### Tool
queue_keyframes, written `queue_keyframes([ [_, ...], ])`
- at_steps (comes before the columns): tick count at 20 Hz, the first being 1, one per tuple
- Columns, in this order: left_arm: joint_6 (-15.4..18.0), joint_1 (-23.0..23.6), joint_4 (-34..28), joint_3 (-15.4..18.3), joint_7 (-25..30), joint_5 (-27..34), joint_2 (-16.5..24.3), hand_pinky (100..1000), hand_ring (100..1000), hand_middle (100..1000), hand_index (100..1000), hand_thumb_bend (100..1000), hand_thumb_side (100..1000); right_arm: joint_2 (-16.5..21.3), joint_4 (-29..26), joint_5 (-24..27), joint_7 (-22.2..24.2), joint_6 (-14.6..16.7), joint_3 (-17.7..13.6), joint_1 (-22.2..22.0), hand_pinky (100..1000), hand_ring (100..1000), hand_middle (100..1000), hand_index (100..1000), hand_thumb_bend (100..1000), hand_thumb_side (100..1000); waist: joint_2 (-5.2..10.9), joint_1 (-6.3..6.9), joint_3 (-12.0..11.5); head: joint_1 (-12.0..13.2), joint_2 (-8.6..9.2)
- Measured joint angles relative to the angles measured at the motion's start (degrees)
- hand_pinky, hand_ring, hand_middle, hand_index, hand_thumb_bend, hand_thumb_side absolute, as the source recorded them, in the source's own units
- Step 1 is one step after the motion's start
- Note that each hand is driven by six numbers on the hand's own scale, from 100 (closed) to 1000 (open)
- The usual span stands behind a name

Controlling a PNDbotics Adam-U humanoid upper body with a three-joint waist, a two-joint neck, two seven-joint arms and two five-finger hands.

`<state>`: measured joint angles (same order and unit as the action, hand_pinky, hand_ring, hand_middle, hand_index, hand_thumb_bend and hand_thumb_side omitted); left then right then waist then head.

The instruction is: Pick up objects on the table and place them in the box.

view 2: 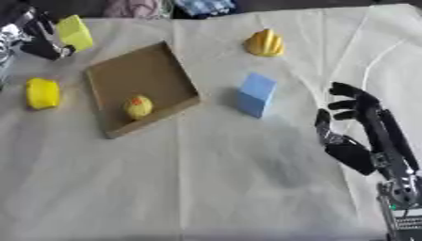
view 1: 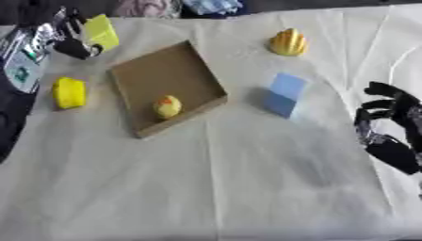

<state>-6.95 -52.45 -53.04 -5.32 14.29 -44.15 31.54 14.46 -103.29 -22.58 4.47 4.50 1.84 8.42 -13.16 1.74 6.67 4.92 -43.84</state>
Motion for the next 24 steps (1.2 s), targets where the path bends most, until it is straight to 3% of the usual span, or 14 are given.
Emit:
queue_keyframes([
  [8, 1.62, 0.65, -3.27, -3.78, 6.28, -0.59, -0.81, 649, 554, 564, 670, 444, 171, -0.01, 0.02, 0.0, 0.0, 0.0, -0.01, 0.13, 674, 734, 803, 891, 100, 359, 0.0, 0.15, 0.0, -0.04, 0.0],
  [16, 1.49, 2.11, -3.5, -5.06, 9.49, -2.78, -0.81, 679, 614, 639, 732, 470, 193, -0.02, 0.07, 0.0, 0.0, 0.0, -0.01, 0.14, 674, 734, 802, 891, 100, 359, 0.0, 0.23, -0.09, -0.18, 0.0],
  [19, 1.27, 2.56, -3.23, -5.07, 9.64, -3.97, -0.81, 716, 676, 719, 790, 523, 229, -0.02, 0.08, 0.0, -0.01, 0.0, -0.02, 0.14, 674, 734, 802, 891, 100, 359, 0.0, 0.23, -0.13, -0.29, 0.0],
  [20, 1.22, 2.61, -3.16, -5.07, 9.66, -4.31, -0.81, 726, 695, 741, 804, 579, 267, -0.02, 0.08, 0.0, -0.01, 0.0, -0.02, 0.14, 674, 734, 802, 891, 100, 359, 0.0, 0.23, -0.2, -0.29, 0.0],
  [24, 1.08, 3.03, -3.2, -5.03, 9.53, -4.74, -0.81, 741, 714, 763, 823, 672, 330, -0.02, 0.08, 0.0, -0.01, 0.0, -0.02, 0.16, 675, 734, 802, 891, 100, 359, 0.0, 0.23, -0.36, -0.33, 0.0],
])
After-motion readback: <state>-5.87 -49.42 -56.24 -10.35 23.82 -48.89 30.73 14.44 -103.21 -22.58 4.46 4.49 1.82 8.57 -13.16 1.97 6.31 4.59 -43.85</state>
